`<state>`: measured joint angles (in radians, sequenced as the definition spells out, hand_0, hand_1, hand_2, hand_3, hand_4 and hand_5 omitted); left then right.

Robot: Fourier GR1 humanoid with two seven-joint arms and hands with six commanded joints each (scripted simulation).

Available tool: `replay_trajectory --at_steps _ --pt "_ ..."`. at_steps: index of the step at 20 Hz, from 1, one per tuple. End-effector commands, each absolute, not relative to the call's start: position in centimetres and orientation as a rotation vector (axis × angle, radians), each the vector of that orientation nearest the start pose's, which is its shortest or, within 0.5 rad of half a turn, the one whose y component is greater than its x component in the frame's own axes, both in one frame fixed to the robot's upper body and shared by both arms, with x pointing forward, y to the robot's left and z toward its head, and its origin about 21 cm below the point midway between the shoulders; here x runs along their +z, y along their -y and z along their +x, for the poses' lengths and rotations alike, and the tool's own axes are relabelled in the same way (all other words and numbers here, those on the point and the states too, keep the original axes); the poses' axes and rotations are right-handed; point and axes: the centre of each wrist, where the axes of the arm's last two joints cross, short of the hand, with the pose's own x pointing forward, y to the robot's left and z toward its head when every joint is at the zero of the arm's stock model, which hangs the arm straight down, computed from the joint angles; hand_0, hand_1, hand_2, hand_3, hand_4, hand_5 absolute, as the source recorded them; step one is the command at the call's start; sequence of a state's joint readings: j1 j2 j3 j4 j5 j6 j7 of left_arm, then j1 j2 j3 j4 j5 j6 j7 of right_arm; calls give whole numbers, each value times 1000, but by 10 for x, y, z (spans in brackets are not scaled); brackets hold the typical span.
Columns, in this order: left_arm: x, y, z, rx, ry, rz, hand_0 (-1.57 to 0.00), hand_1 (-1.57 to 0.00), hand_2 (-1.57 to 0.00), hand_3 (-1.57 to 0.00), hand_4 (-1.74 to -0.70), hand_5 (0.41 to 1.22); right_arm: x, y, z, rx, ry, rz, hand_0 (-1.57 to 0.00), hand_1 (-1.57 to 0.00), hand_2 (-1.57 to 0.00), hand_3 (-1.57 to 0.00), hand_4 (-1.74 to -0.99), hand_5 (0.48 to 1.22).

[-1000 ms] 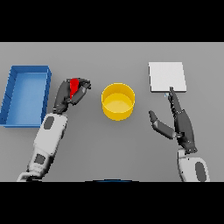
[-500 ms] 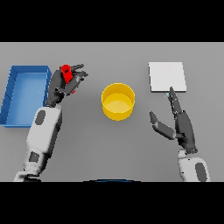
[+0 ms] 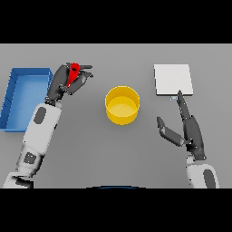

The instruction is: Pick up the red beaker and tilt it to pour out 1 green nut into yellow bowl. Pick up the yellow bowl and place it on the metallic measuring scale.

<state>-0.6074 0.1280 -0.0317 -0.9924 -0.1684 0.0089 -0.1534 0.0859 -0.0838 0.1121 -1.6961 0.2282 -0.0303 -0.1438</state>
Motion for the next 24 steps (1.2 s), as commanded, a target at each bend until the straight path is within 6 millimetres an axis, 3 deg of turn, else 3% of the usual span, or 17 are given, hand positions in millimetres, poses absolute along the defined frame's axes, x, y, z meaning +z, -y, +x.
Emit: replay_trajectory --at_steps 1,10,15,16,19,23,24 --pt "45 -193 389 -505 1693 135 -1563 -1564 -1564 -1562 -1732 1129 13 224 226 292 1741 -178 1 1 1 1 -1202 662" --pt "89 -151 400 -1147 1576 451 -1570 -1570 -1570 -1570 -1740 1147 16 220 227 297 1712 -159 1 1 1 1 -1182 668" --pt "100 -123 401 -1511 1454 662 -1571 -1571 -1571 -1571 -1741 1197 17 219 226 276 1705 -153 1 1 1 1 -1187 676" --pt "99 -120 402 -1578 1400 705 -1571 -1571 -1571 -1571 -1689 1202 20 220 226 275 1702 -153 1 1 1 1 -1191 675" --pt "109 -112 407 -1778 1345 789 -1571 -1571 -1571 -1383 -1710 1211 16 220 226 253 1685 -140 1 1 1 1 -1195 671" --pt "117 -94 411 -2006 1253 864 -1571 -1571 -1571 -1295 -1719 1217 11 220 223 222 1692 -101 1 1 1 1 -1206 639" --pt "115 -91 411 -2058 1236 866 -1571 -1571 -1571 -1350 -1721 1218 11 219 224 216 1687 -99 1 1 1 1 -1212 631"
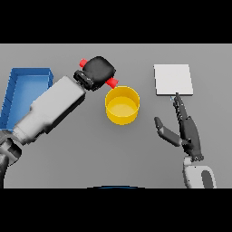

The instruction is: Pick up the red beaker and tilt it to pour out 1 green nut into yellow bowl. Pick up the yellow bowl and place it on the metallic measuring scale.

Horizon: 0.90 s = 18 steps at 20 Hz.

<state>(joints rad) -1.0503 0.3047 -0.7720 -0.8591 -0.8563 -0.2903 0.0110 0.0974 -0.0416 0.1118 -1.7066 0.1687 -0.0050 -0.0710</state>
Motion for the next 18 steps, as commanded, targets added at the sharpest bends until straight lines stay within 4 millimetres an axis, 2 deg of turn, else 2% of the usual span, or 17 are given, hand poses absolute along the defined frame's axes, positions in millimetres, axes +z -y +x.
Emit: replay_trajectory --at_steps 1,7,14,18 --pt "115 -87 410 -2109 1229 876 -1571 -1571 -1571 -1394 -1723 1218 13 217 226 211 1686 -110 1 1 1 1 -1220 624" --pt "124 -66 412 -2369 1128 1019 -1571 -1571 -1571 -1525 -1733 1220 12 216 225 217 1720 -165 1 1 1 1 -1193 578" --pt "124 -53 410 -2647 998 1185 -1571 -1571 -1571 -1561 -1737 1221 12 217 225 208 1722 -152 1 1 1 1 -1135 567" --pt "123 -46 410 -2765 943 1297 -1571 -1571 -1571 -1567 -1733 1221 14 215 226 234 1729 -165 1 1 1 1 -1136 578"
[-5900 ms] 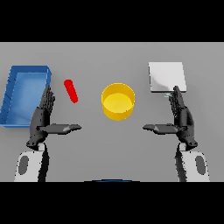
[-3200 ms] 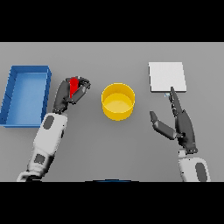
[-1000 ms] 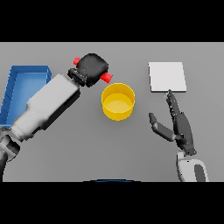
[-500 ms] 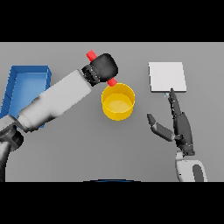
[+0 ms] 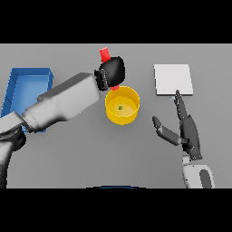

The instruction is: Pick up the red beaker and tilt it to pour out 1 green nut into yellow bowl. Pick up the yellow bowl and place it on the metallic measuring scale.

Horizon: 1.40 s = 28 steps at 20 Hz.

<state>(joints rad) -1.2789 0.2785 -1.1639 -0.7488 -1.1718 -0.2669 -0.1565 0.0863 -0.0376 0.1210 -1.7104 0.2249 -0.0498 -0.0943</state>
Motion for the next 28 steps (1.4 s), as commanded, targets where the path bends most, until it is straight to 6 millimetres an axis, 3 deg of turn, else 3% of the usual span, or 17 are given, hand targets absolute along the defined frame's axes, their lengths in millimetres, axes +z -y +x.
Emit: replay_trajectory --at_steps 1,3,7,11,16,19,22,25,27,28 --pt "123 -42 410 2658 -881 -1251 -1571 -1571 -1571 -1568 -1733 1221 13 212 227 226 1718 -153 1 1 1 1 -1136 579" --pt "125 -36 410 2604 -826 -1271 -1571 -1571 -1571 -1569 -1733 1221 10 213 225 217 1729 -157 1 1 1 1 -1133 579" --pt "153 -19 410 2485 -729 -1282 -1571 -1571 -1571 -1570 -1732 1221 14 217 224 217 1736 -175 1 1 1 1 -1138 572" --pt "225 -16 429 2390 -727 -1439 -1571 -1571 -1571 -1571 -1727 1221 14 211 225 227 1736 -172 1 1 1 1 -1133 557" --pt "314 -60 456 2409 -1021 -1818 -1571 -1571 -1571 -1571 -1725 1221 13 212 228 222 1751 -118 1 1 1 1 -1105 559" --pt "353 -120 472 2546 -1517 -2047 -1571 -1571 -1571 -1515 -1733 1221 13 211 231 252 1760 -116 1 1 1 1 -1104 576" --pt "359 -196 481 2588 -2181 -2111 -1571 -1571 -1571 -1520 -1737 1221 12 212 234 244 1751 -103 1 1 1 1 -1116 582" --pt "335 -258 484 2394 -2737 -2173 -1571 -1571 -1571 -1545 -1739 1221 11 211 236 271 1746 -104 1 1 1 1 -1125 601" --pt "303 -292 483 2245 -2980 -2300 -1571 -1571 -1571 -1554 -1740 1221 14 213 236 298 1758 -128 1 1 1 1 -1132 614" --pt "286 -301 483 2173 -3021 -2443 -1571 -1571 -1571 -1558 -1740 1221 13 214 237 296 1757 -128 1 1 1 1 -1132 621"
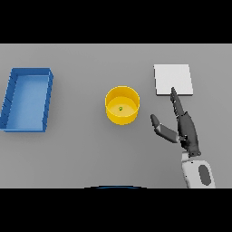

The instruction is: Pick up the red beaker and tilt it to pour out 1 green nut into yellow bowl. Pick up the yellow bowl and place it on the metallic measuring scale.

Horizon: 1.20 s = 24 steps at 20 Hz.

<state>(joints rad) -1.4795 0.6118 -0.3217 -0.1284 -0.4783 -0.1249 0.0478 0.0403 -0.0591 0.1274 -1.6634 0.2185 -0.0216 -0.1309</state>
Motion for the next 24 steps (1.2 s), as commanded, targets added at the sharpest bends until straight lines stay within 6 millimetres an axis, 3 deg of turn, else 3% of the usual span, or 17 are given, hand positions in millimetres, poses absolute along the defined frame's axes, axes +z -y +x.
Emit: replay_trajectory --at_steps 1,5,8,10,13,15,19,21,22,24 --pt "272 -309 482 -831 1221 1022 -1571 -1571 -1571 -1560 -1740 1221 13 214 238 306 1753 -128 1 1 1 1 -1138 626" --pt "219 -342 472 -521 1195 923 -1571 -1571 -1571 -1567 -1741 1221 13 214 233 310 1758 -107 1 1 1 1 -1138 648" --pt "178 -359 461 -408 1151 862 -1571 -1571 -1571 -1569 -1741 1221 12 214 236 300 1745 -101 1 1 1 1 -1127 664" --pt "153 -369 450 -358 1142 841 -1571 -1571 -1571 -1570 -1741 1221 8 216 233 311 1744 -102 1 1 1 1 -1141 673" --pt "115 -366 433 -303 1131 793 -1571 -1571 -1571 -1570 -1741 1221 10 217 234 326 1757 -122 1 1 1 1 -1166 676" --pt "101 -364 419 -280 1128 776 -1571 -1571 -1571 -1571 -1741 1151 6 217 232 317 1748 -115 1 1 1 1 -1174 676" --pt "89 -354 394 -245 1096 750 -1571 -1571 -1571 -1571 -1741 925 8 217 232 306 1756 -117 1 1 1 1 -1157 671" --pt "97 -352 386 -250 1064 738 -1571 -1571 -1526 -1525 -1521 818 9 217 236 303 1746 -107 1 1 1 1 -1155 670" --pt "99 -352 379 -309 1094 702 -1469 -1344 -1276 -1318 -1369 774 9 216 232 308 1757 -104 1 1 1 1 -1153 670" --pt "103 -354 370 -352 1100 605 -940 -860 -817 -843 -1126 705 9 219 230 310 1750 -117 1 1 1 1 -1149 670"
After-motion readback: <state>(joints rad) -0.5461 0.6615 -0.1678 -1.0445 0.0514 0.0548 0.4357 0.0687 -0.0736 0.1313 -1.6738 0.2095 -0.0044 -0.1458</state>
